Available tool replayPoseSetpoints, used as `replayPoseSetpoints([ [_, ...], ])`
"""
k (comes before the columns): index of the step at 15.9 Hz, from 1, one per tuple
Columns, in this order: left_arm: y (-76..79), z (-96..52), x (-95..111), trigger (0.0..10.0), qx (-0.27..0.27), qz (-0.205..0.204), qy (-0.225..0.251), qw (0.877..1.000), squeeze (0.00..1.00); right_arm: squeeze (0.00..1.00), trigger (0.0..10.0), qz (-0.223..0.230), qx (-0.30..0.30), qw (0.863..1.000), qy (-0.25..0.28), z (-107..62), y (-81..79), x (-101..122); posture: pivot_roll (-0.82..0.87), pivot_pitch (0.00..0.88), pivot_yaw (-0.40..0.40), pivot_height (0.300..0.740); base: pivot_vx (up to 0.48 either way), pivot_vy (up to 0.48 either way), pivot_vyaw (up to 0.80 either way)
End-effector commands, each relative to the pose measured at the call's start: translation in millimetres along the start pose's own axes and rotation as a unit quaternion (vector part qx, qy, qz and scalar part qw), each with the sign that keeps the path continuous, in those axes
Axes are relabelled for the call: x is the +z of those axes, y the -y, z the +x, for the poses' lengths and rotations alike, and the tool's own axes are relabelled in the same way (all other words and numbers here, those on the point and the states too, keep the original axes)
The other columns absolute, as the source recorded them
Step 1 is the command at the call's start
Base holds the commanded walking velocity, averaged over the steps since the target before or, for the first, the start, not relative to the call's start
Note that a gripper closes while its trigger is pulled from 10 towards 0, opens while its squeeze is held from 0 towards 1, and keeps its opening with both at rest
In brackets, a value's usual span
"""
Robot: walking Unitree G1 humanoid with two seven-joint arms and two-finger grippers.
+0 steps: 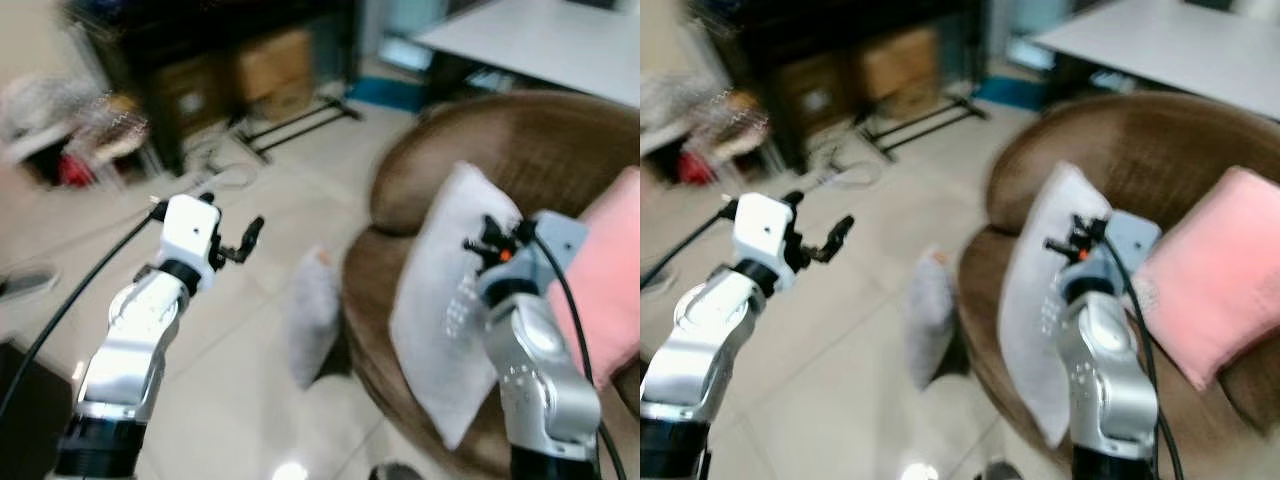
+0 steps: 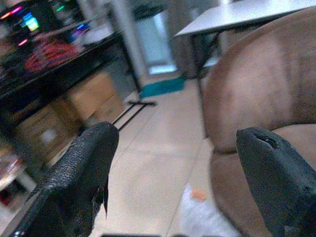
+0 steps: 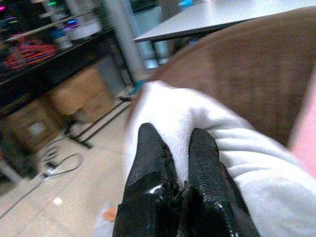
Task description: Move the pillow to the sofa from floor
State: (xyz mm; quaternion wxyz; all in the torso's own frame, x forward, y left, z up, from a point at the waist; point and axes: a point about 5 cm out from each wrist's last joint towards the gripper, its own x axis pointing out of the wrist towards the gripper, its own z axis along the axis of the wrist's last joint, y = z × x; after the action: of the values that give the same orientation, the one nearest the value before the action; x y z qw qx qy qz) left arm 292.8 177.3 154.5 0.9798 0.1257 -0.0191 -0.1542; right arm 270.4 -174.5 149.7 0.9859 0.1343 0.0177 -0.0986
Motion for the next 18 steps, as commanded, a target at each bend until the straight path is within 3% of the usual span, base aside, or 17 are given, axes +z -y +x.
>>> replayPoseSetpoints([
  [1,-0.6,0.7,3.4,10.0,0.002,0.003,0.007,1.000,0.00,0.00,10.0,0.001,0.009,0.999,0.031,1.1,-3.4,10.7,-0.09,0.000,0.082,0.740,0.000,0.000,-0.80],
  [6,-1.1,-0.7,4.9,10.0,0.000,-0.009,0.013,1.000,0.00,0.00,10.0,-0.011,0.018,0.999,0.036,0.9,-7.9,10.2,-0.09,0.000,0.086,0.740,0.000,0.000,-0.80],
  [8,-2.0,-1.5,5.2,10.0,0.002,-0.013,0.013,1.000,0.00,0.00,10.0,-0.029,0.028,0.998,0.045,0.6,-10.6,12.0,-0.09,0.000,0.086,0.740,0.000,0.000,0.00],
  [11,-2.9,-3.4,4.6,10.0,0.002,-0.015,0.012,1.000,0.00,0.00,10.0,-0.028,0.071,0.995,0.056,0.0,-22.4,16.0,-0.08,0.000,0.081,0.740,0.259,0.000,0.00],
  [18,-1.3,-4.7,4.6,10.0,-0.006,-0.016,0.012,1.000,0.00,0.00,10.0,-0.036,0.107,0.992,0.057,0.4,-32.1,18.6,-0.08,0.000,0.075,0.740,0.278,0.000,0.00],
])
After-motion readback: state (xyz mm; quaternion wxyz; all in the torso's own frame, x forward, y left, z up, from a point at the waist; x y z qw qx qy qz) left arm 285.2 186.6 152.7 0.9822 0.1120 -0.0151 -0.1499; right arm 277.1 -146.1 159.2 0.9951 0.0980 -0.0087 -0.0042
